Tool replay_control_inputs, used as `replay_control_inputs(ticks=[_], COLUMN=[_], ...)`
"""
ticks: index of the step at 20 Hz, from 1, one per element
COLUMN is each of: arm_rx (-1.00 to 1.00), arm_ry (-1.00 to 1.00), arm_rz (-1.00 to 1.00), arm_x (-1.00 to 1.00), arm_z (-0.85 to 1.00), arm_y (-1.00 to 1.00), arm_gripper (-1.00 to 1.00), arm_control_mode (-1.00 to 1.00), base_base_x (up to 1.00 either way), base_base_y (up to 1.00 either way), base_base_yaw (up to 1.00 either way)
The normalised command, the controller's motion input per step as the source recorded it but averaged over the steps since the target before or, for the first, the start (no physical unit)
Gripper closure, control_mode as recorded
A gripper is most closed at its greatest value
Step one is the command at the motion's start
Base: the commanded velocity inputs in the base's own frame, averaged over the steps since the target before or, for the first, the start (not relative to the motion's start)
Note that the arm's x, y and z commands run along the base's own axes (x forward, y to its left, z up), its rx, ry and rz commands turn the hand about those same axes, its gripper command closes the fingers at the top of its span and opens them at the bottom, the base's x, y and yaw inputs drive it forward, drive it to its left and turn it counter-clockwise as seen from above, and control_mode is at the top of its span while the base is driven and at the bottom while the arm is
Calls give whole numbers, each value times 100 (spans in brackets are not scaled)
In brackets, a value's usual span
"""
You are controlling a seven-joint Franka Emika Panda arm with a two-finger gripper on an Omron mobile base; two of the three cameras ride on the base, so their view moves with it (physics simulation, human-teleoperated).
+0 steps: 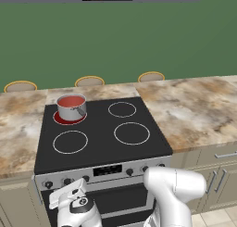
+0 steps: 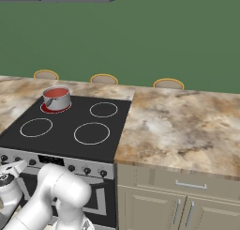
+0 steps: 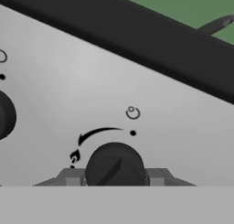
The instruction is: Wait until the marinara sauce is simmered to a deep red color and then turn off the stove.
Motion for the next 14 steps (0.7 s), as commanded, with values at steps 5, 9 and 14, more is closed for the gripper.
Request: replay_control_inputs(ticks=[5,9,14], arm_rx=[5,6,7], arm_ry=[0,0,0], arm_rz=[0,0,0], arm_x=[-2,-2,0], arm_z=[0,0,0], arm_y=[-8,-9,-9], arm_gripper=[100,100,100], arm_control_mode=[-100,-100,-100], base_base_x=[0,0,0], base_base_y=[0,0,0], base_base_yaw=[0,0,0])
